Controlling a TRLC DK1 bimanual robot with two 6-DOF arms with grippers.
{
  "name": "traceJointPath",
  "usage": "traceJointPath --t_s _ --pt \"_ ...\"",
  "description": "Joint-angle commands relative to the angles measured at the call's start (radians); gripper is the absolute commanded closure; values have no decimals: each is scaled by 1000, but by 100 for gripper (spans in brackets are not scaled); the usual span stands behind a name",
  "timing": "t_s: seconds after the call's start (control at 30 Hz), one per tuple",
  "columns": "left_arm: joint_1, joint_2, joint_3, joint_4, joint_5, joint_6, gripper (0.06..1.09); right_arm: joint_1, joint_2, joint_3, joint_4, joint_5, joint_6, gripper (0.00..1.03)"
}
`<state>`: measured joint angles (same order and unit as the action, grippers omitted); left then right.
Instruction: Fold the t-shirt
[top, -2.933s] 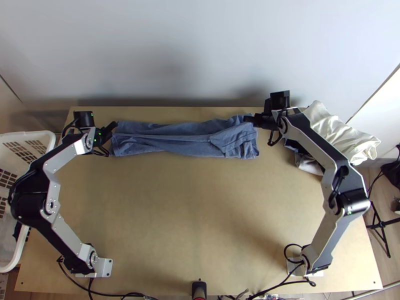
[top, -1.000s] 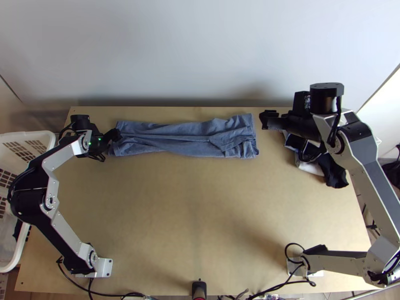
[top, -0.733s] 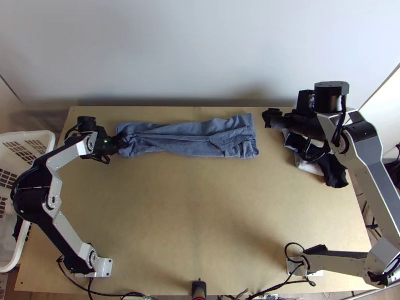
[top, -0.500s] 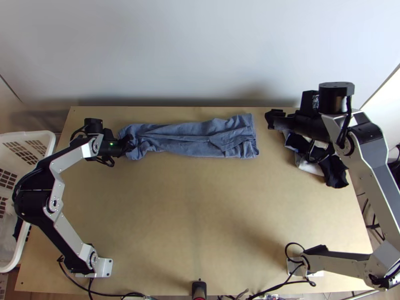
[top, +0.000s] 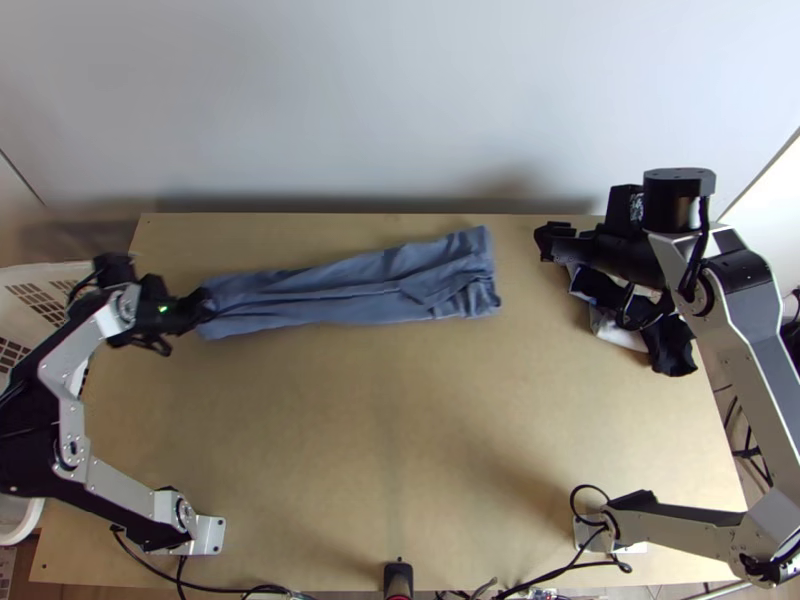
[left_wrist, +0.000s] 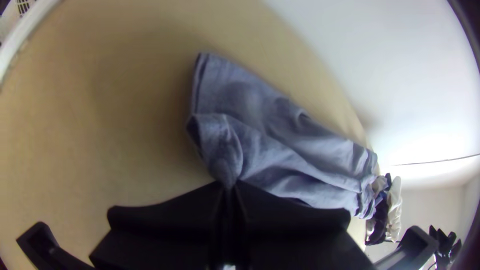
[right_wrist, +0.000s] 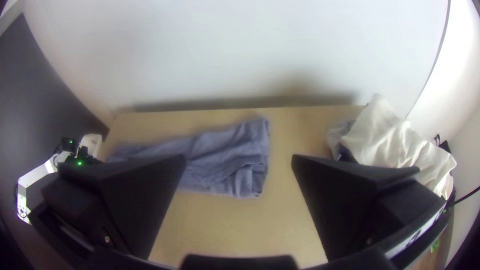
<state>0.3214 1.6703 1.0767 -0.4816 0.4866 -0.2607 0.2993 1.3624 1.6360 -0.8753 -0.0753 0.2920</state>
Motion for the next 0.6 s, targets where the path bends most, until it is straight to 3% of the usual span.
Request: traceJointPath --t_s 0.0,0.23,0.57 --pt "148 -78 -55 -92 0 138 105 20 4 -15 21 -1 9 5" --pt "214 -162 -121 -160 1 224 105 24 -8 -21 21 -1 12 5" --pt "183 -290 -98 -192 -11 221 105 27 -39 -62 21 -1 15 5"
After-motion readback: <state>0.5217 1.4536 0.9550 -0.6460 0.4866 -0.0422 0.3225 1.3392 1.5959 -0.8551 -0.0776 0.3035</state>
